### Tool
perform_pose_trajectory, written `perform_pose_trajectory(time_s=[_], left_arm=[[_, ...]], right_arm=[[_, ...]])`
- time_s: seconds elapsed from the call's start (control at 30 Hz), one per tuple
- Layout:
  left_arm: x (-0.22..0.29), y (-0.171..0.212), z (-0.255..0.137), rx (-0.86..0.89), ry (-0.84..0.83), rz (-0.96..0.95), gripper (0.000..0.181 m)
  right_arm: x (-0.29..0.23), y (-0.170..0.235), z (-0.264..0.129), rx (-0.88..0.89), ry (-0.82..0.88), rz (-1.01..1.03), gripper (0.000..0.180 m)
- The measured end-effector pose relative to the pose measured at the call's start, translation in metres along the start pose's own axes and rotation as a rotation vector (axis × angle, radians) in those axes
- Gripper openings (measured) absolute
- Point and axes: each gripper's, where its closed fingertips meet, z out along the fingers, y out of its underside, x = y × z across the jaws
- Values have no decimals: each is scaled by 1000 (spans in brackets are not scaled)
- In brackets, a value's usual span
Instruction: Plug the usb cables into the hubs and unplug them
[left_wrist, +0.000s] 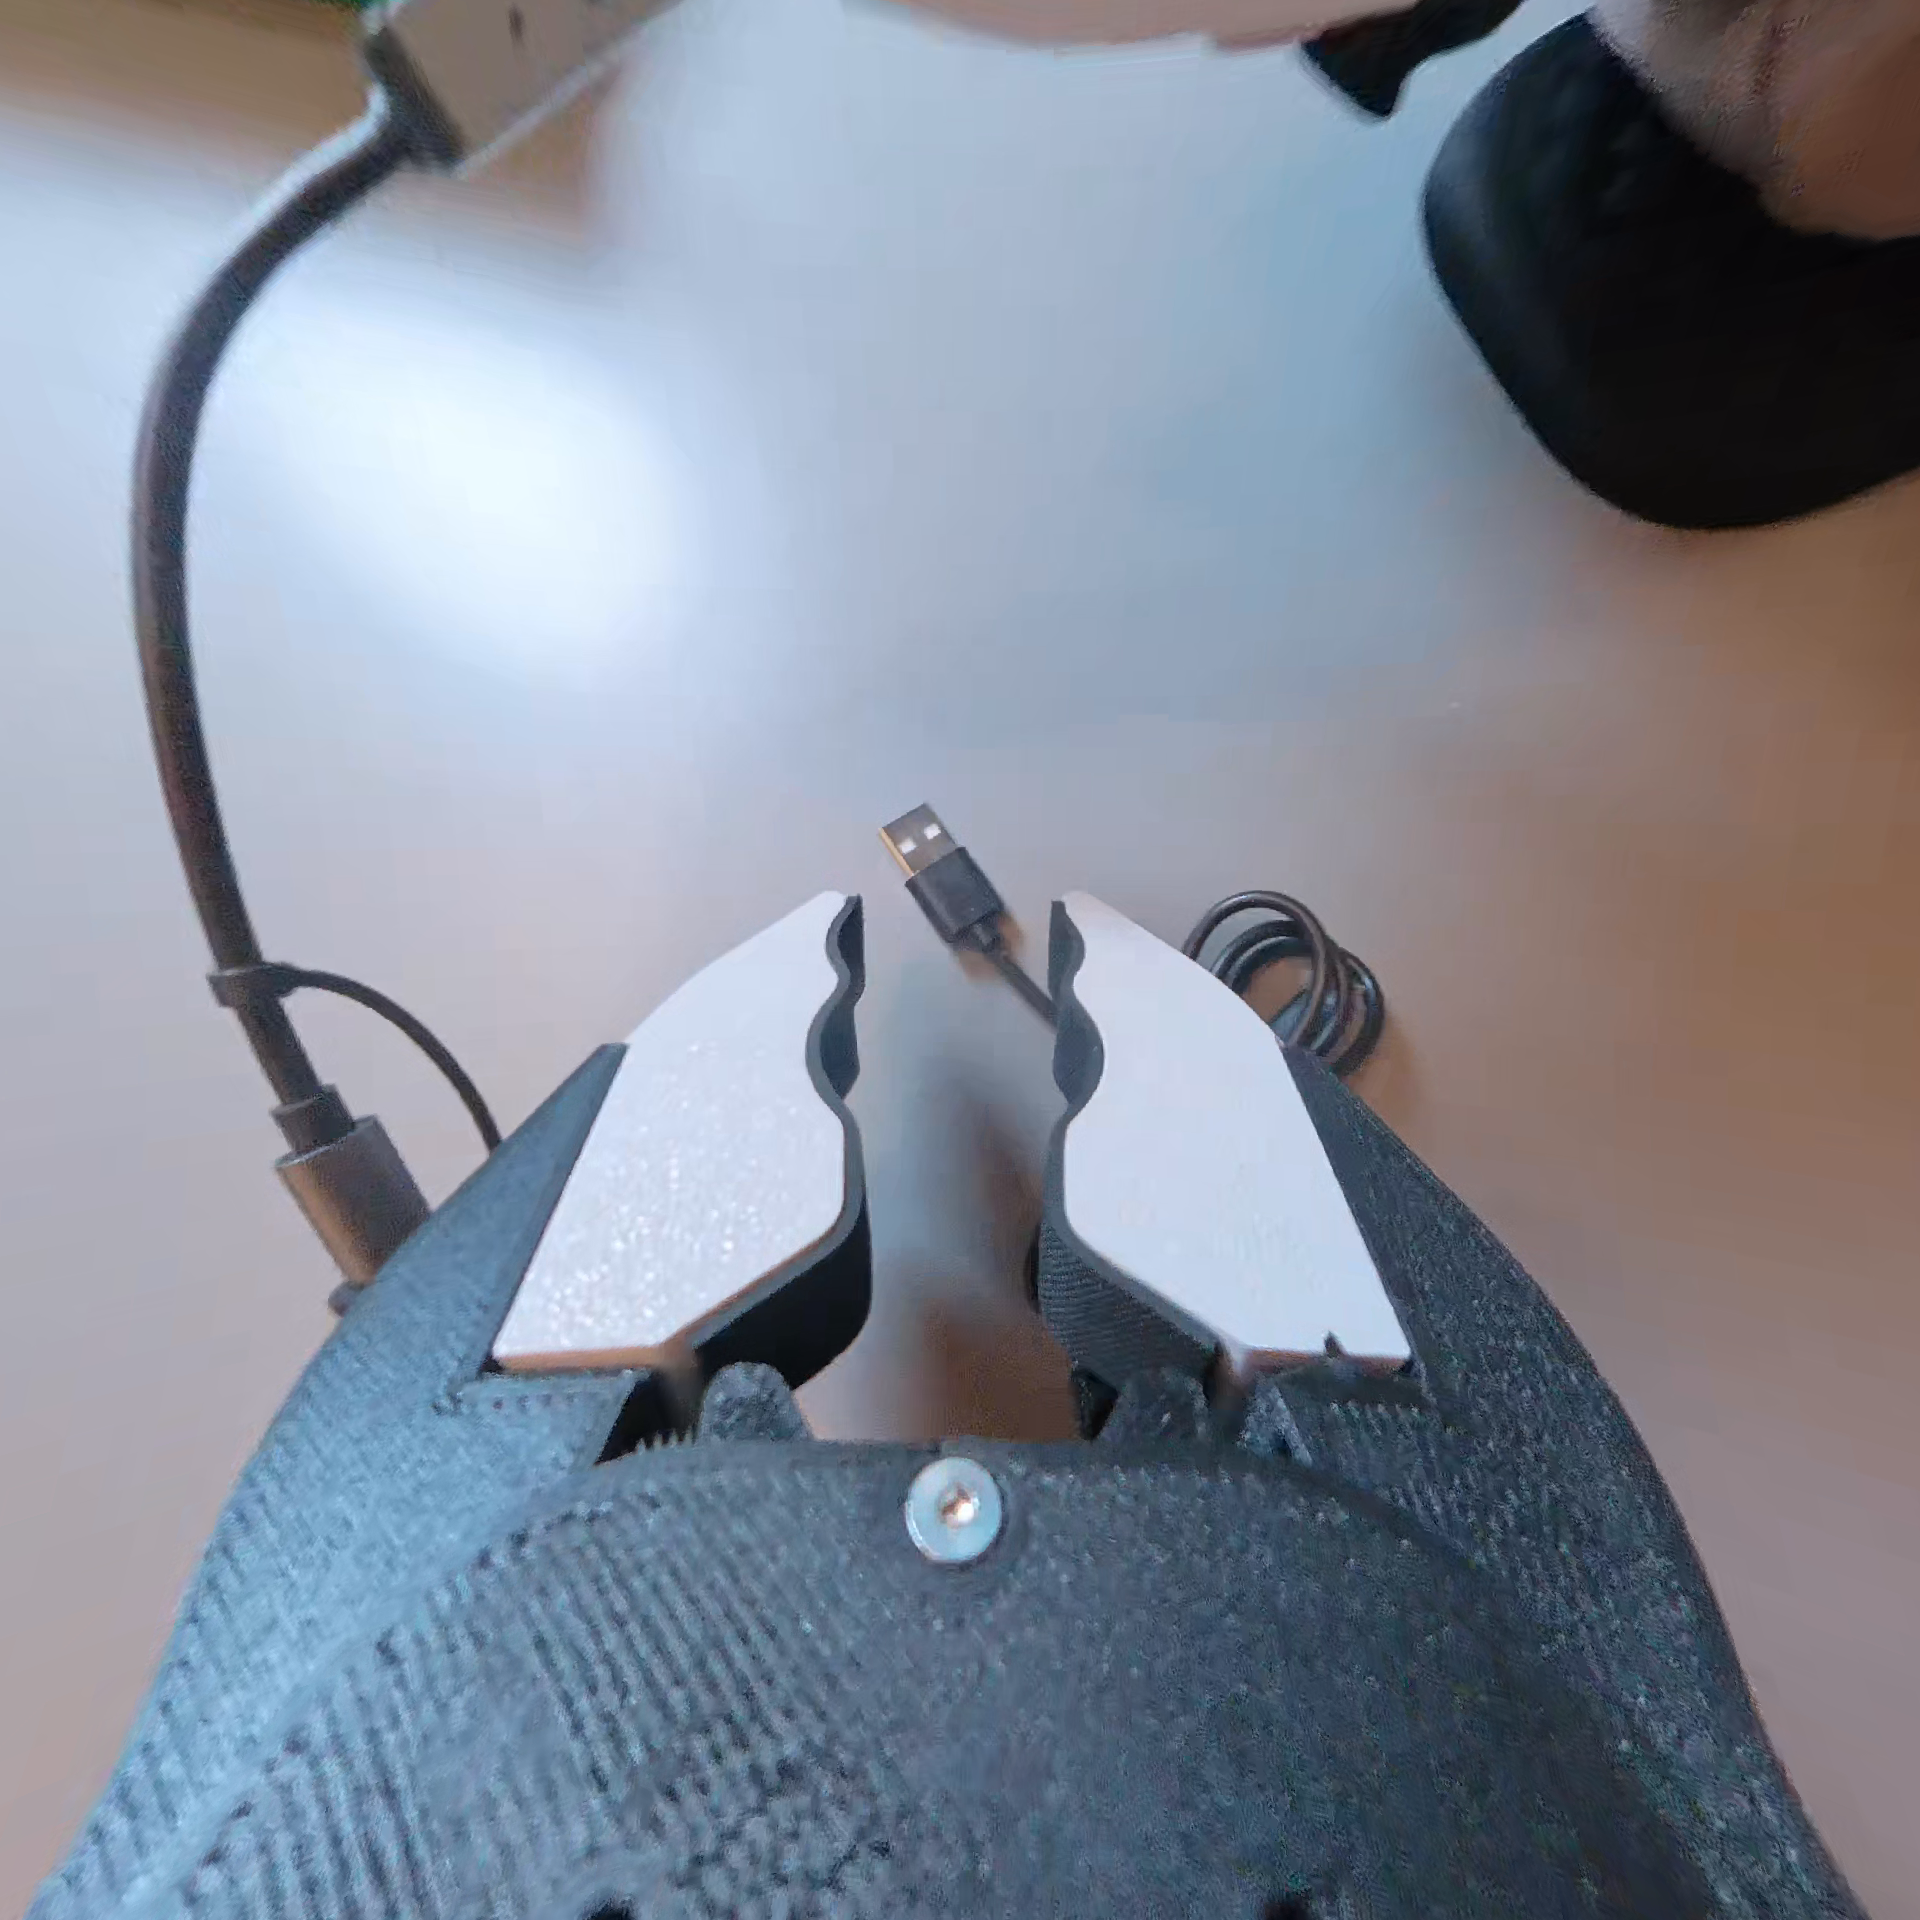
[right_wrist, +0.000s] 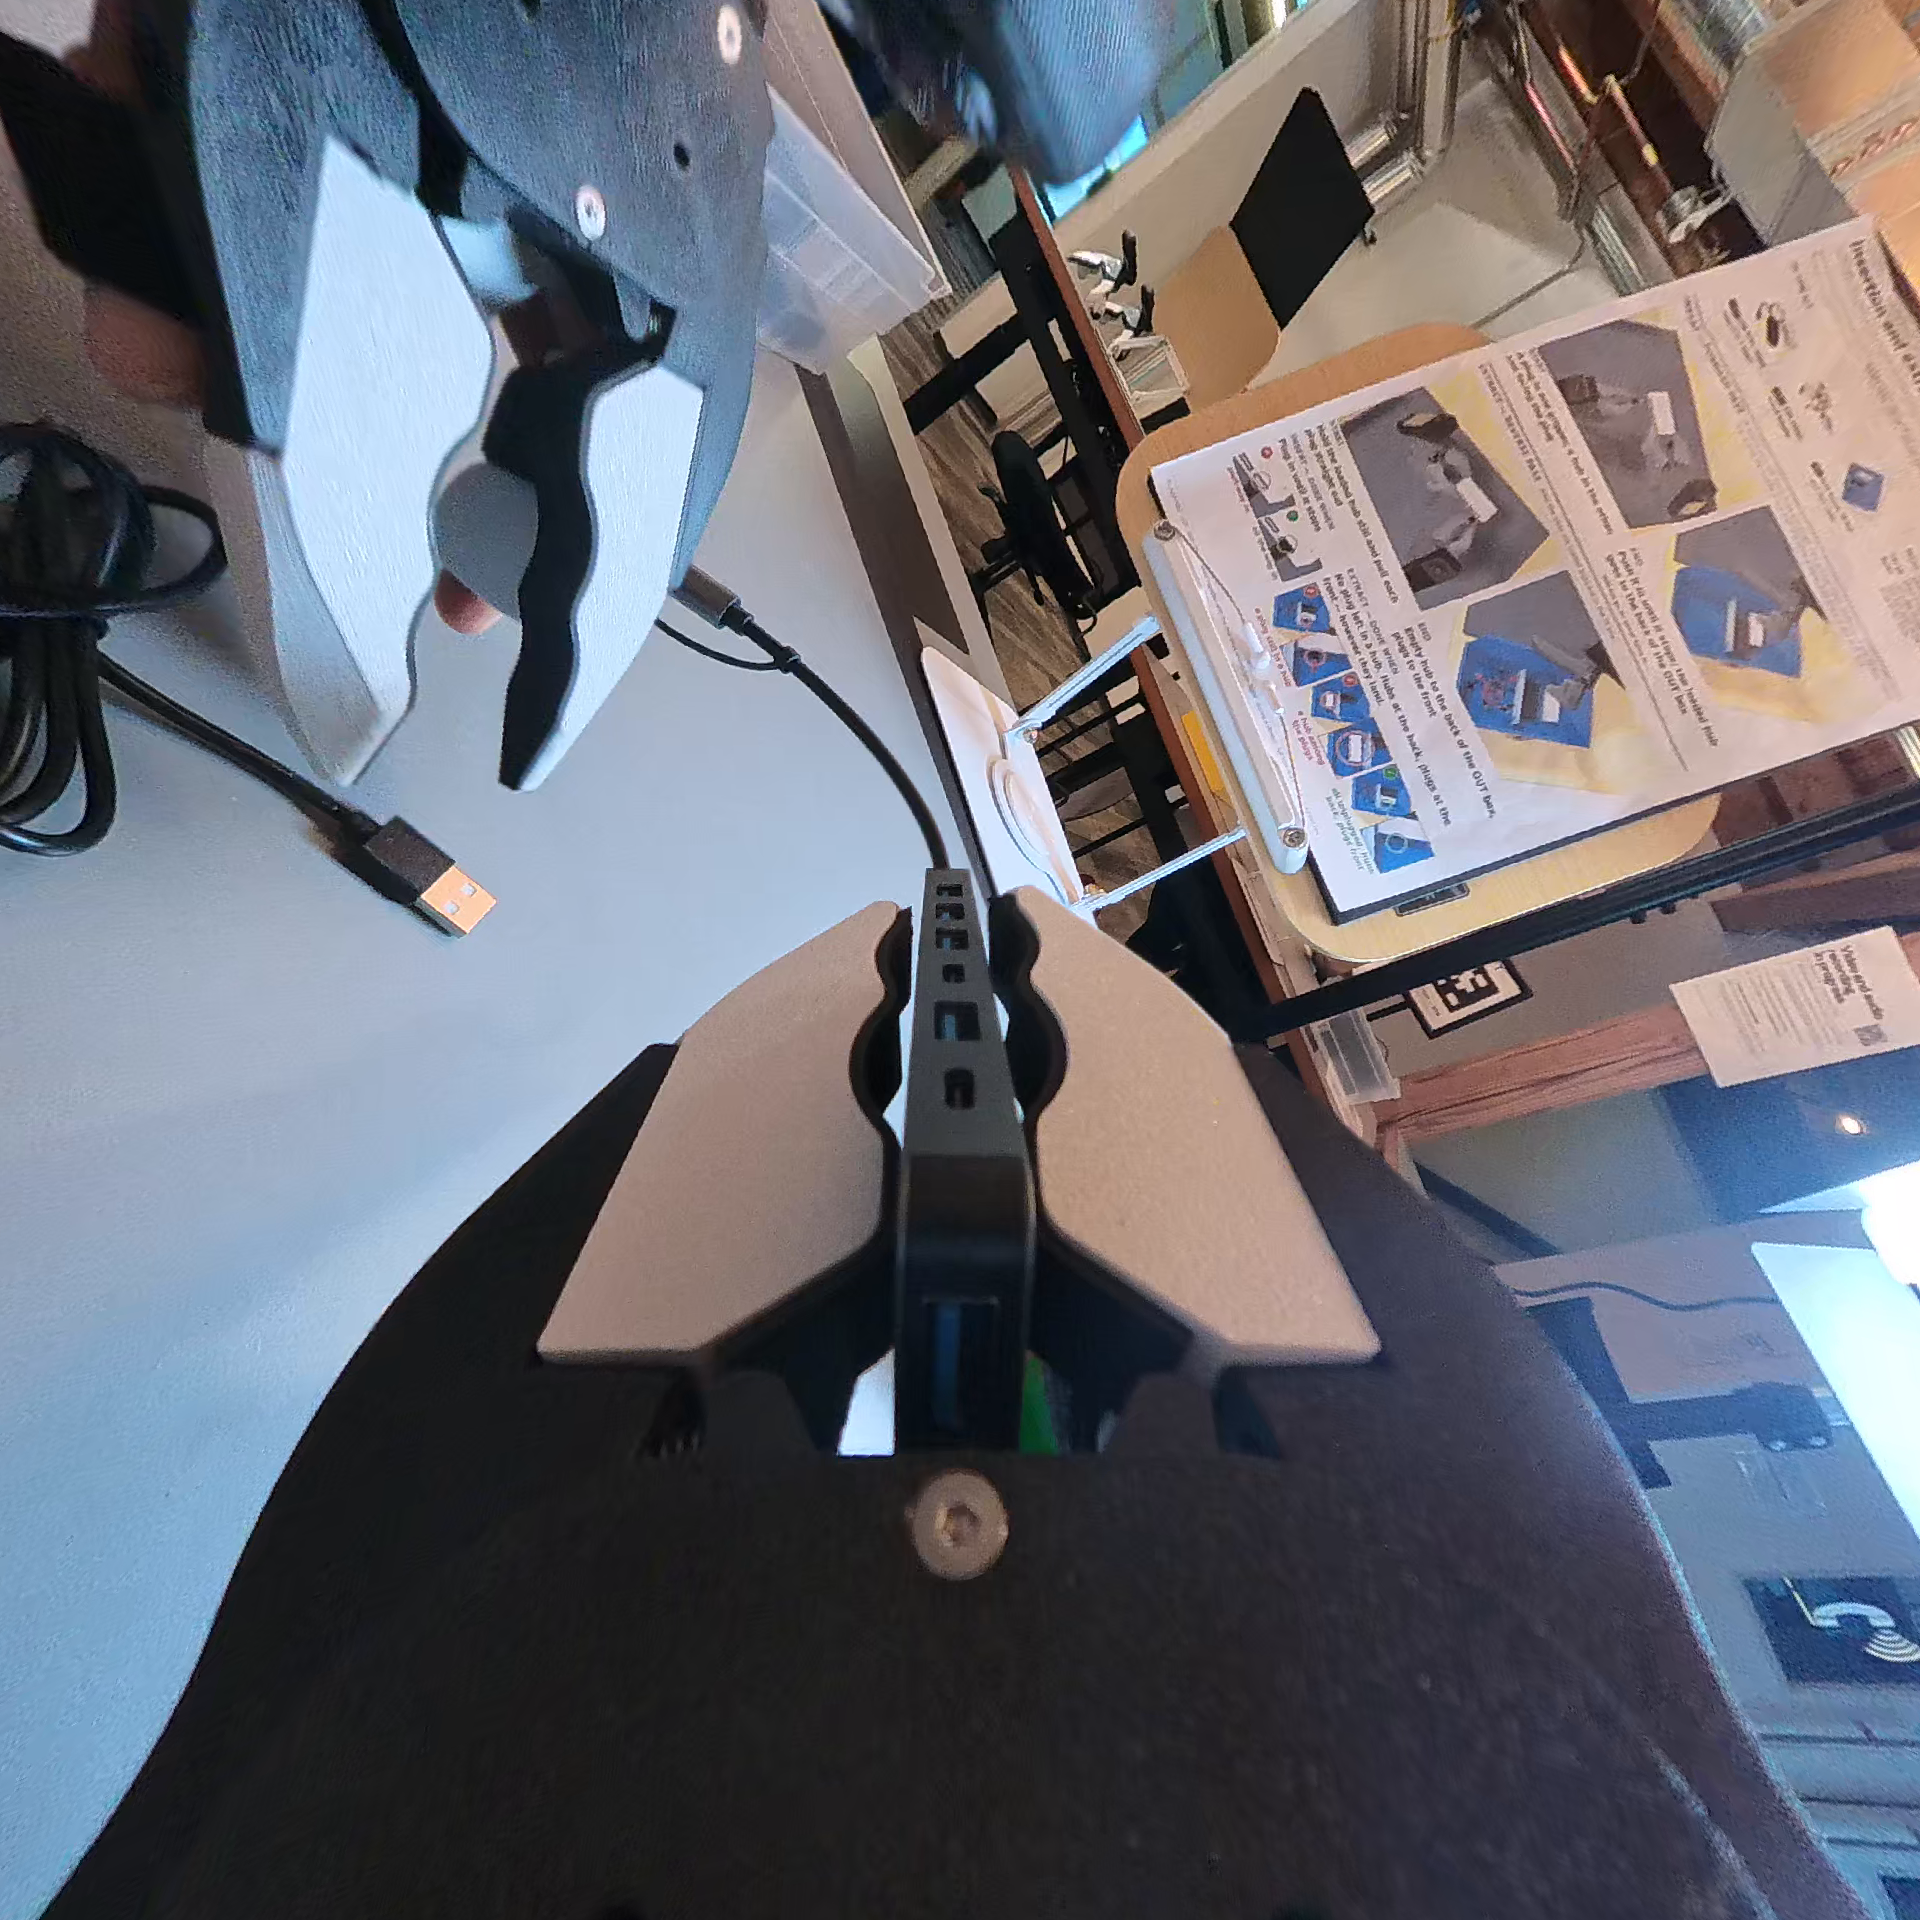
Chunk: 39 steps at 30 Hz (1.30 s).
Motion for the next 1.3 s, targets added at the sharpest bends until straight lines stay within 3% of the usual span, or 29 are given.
perform_pose_trajectory(time_s=[0.03, 0.17, 0.4, 0.53, 0.87, 1.3], left_arm=[[-1, 3, 3, -20, -8, -12, 35], [-1, 18, 15, -108, -37, -4, 29], [0, 14, 20, -81, -60, 18, 8], [-5, 13, 20, -75, -60, 82, 6], [14, -30, -48, 195, 289, -112, 4], [25, -18, -37, 123, 442, -288, 4]], right_arm=[[1, -1, -1, 4, 2, -2, 16], [4, -3, -4, 20, 6, 7, 15], [-1, -7, -3, 26, -5, -9, 15], [-6, -7, 0, 15, -14, -33, 15], [-21, -8, 2, 22, -57, -99, 15], [-66, -21, 20, -11, -108, -391, 15]])
